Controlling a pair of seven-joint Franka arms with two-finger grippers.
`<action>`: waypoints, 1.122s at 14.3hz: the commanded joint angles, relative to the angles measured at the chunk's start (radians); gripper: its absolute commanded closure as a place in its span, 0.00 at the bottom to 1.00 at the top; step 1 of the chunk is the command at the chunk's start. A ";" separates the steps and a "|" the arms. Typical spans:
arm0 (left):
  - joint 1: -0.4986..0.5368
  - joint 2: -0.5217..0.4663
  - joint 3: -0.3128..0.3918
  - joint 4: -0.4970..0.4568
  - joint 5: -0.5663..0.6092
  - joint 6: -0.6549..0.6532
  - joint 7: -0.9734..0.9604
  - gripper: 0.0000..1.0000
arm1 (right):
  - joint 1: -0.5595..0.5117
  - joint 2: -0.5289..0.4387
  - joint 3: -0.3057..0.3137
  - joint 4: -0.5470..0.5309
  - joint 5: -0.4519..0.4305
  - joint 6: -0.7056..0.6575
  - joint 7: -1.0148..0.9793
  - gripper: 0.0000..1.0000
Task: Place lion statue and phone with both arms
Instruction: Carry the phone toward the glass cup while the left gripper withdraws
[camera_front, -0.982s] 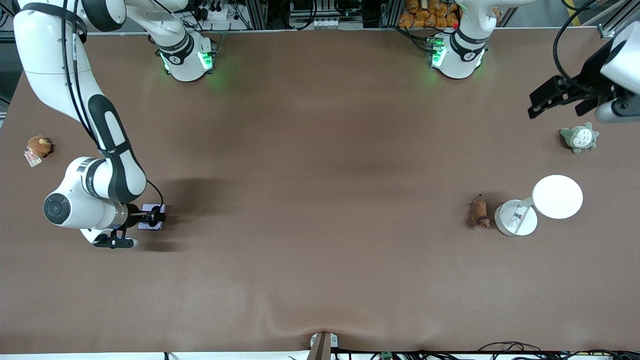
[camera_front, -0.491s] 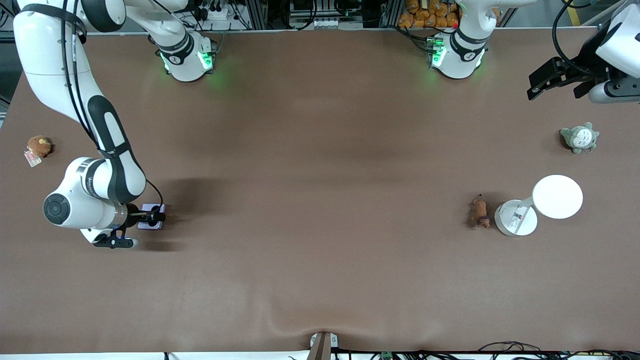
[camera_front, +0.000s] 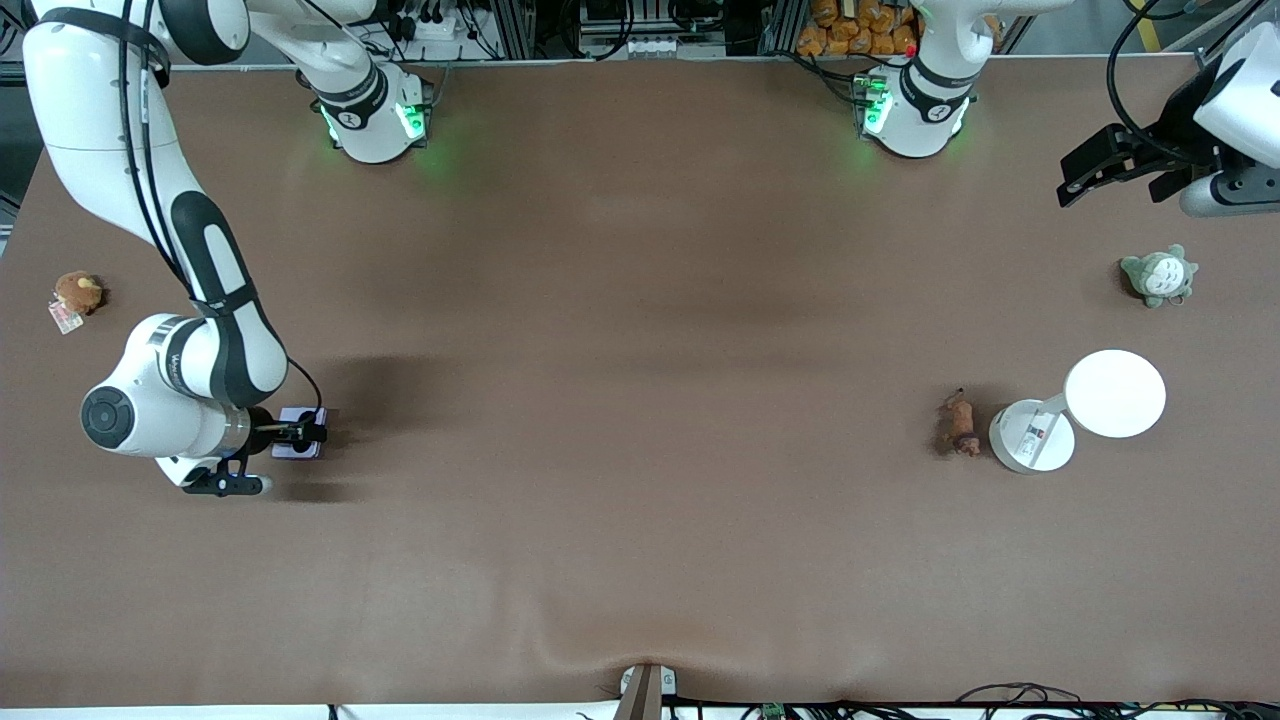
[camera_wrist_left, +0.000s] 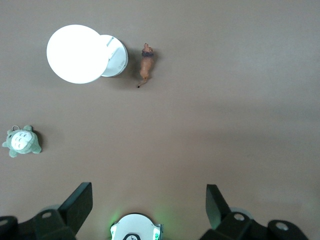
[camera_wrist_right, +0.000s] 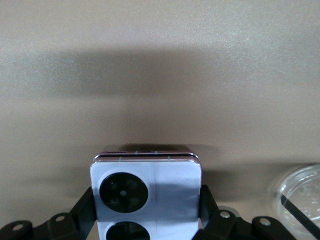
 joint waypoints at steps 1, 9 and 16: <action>0.017 -0.009 0.003 -0.009 0.018 0.014 0.017 0.00 | -0.021 -0.004 0.015 0.001 -0.005 -0.001 -0.017 0.75; 0.043 -0.006 0.001 -0.008 0.018 0.047 0.017 0.00 | -0.021 -0.004 0.015 -0.004 -0.005 -0.003 -0.040 0.00; 0.042 -0.008 0.000 -0.011 0.016 0.045 0.017 0.00 | -0.016 -0.005 0.016 0.002 -0.005 -0.007 -0.040 0.00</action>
